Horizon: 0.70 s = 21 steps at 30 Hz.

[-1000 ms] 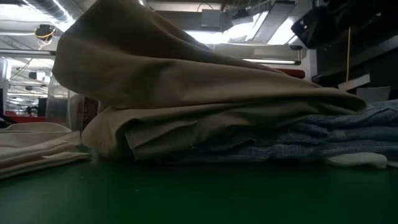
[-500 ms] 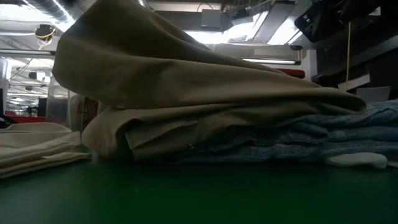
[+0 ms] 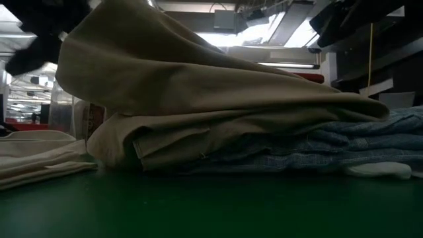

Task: Fold Laundry from Bin
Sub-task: Fold the light brown shorts

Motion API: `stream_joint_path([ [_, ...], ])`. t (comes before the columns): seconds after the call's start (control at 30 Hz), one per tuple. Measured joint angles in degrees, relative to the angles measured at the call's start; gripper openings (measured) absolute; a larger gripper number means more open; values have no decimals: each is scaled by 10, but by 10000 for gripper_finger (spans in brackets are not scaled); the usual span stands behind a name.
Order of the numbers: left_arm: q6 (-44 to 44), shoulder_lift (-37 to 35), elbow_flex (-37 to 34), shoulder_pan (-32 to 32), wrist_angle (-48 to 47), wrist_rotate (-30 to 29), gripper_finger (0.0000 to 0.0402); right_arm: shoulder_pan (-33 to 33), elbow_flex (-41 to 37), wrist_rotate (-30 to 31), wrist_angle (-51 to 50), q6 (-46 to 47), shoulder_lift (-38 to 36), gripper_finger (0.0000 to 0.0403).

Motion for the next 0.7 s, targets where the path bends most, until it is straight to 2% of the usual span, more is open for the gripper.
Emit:
stream_joint_path([
  [0.13,64,0,-26,34,97,4,96,0,0,0,0,0,0,193],
  [0.3,150,0,-28,57,156,29,96,0,0,-1,0,0,0,193],
  [0.47,179,0,-28,67,183,69,96,0,0,-1,-1,-1,0,193],
  [0.63,180,0,-28,67,178,136,96,0,0,-1,-1,-1,0,193],
  [0.7,180,0,-28,66,173,139,96,0,0,-1,-1,-2,1,193],
])
